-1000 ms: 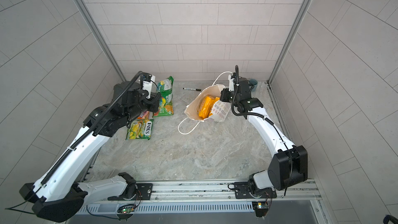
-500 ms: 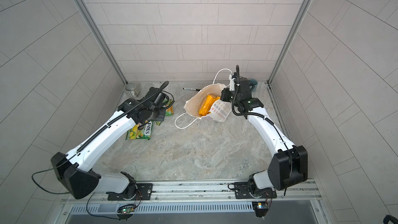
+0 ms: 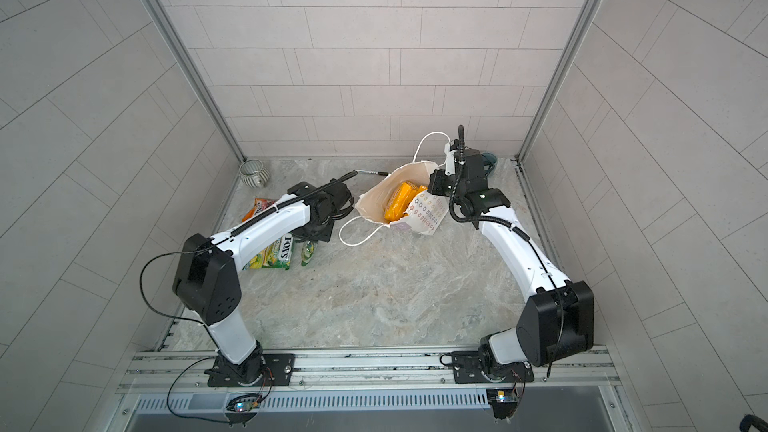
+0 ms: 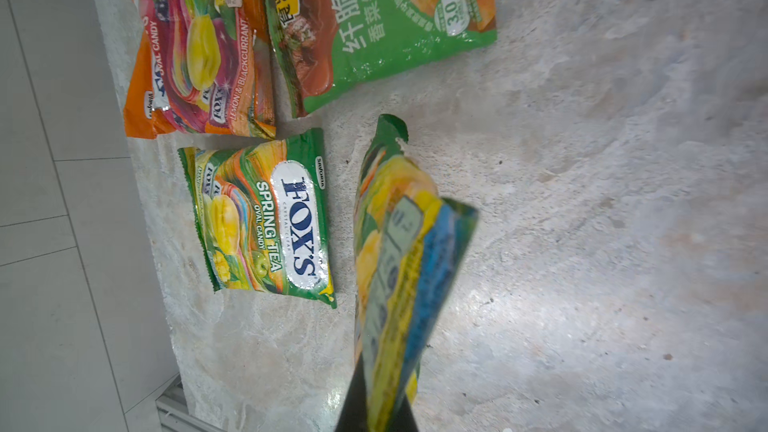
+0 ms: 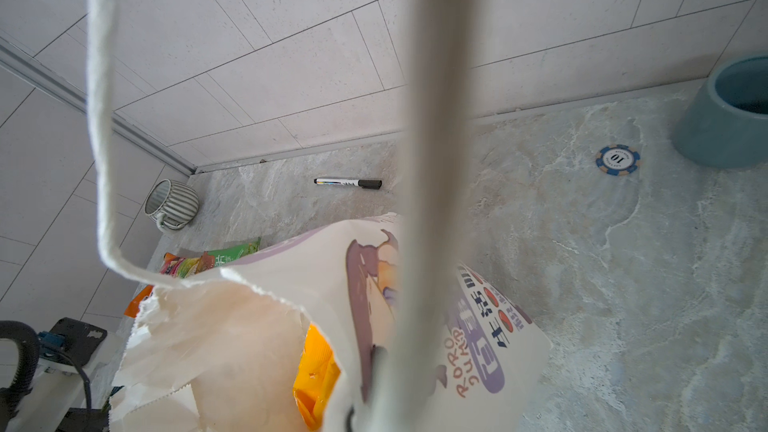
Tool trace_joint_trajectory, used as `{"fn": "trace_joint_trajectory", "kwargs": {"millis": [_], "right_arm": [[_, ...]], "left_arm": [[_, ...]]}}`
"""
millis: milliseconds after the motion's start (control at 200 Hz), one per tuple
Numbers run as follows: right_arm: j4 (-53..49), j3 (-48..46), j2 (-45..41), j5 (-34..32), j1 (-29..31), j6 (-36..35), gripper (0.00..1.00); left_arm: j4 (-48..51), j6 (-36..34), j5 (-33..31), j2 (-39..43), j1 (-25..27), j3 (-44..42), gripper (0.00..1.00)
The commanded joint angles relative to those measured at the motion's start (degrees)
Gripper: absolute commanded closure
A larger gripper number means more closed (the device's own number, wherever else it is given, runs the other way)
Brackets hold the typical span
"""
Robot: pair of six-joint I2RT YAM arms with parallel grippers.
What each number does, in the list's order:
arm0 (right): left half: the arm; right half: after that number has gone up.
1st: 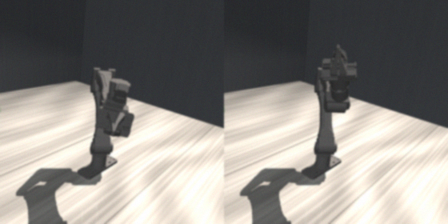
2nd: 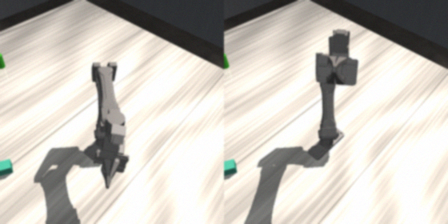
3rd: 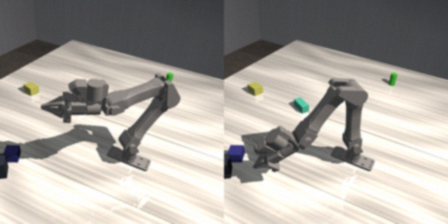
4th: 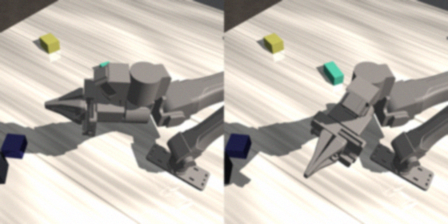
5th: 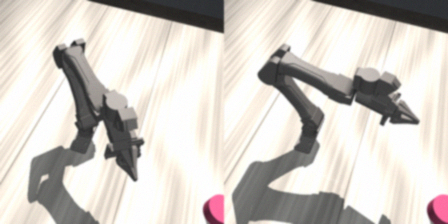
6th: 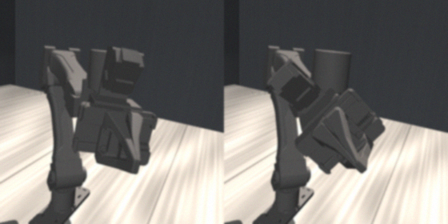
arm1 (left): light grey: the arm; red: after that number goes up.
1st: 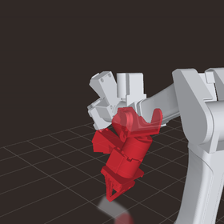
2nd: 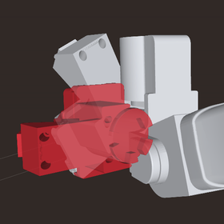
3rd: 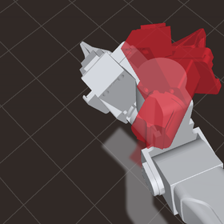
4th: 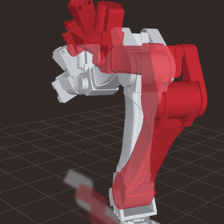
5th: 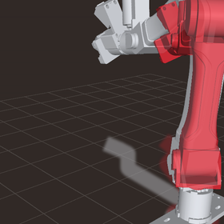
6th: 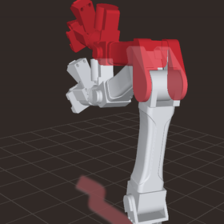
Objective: Take the snacks out of the paper bag
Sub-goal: 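Carry the green-blue pack beside the FOX'S packs and lower it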
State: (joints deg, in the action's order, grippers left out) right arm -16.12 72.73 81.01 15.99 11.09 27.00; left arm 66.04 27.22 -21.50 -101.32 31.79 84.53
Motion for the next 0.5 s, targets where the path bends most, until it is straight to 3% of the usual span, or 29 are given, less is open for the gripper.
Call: {"fn": "trace_joint_trajectory", "kwargs": {"millis": [0, 490], "right_arm": [[0.1, -0.4, -0.1, -0.4, -0.6, -0.2, 1.0], [0.7, -1.2, -1.1, 0.1, -1.0, -0.2, 1.0]], "left_arm": [[1.7, 2.3, -6.0, -0.4, -0.1, 0.4, 1.0], [-4.0, 3.0, -2.6, -7.7, -0.4, -2.7, 0.98]]}}
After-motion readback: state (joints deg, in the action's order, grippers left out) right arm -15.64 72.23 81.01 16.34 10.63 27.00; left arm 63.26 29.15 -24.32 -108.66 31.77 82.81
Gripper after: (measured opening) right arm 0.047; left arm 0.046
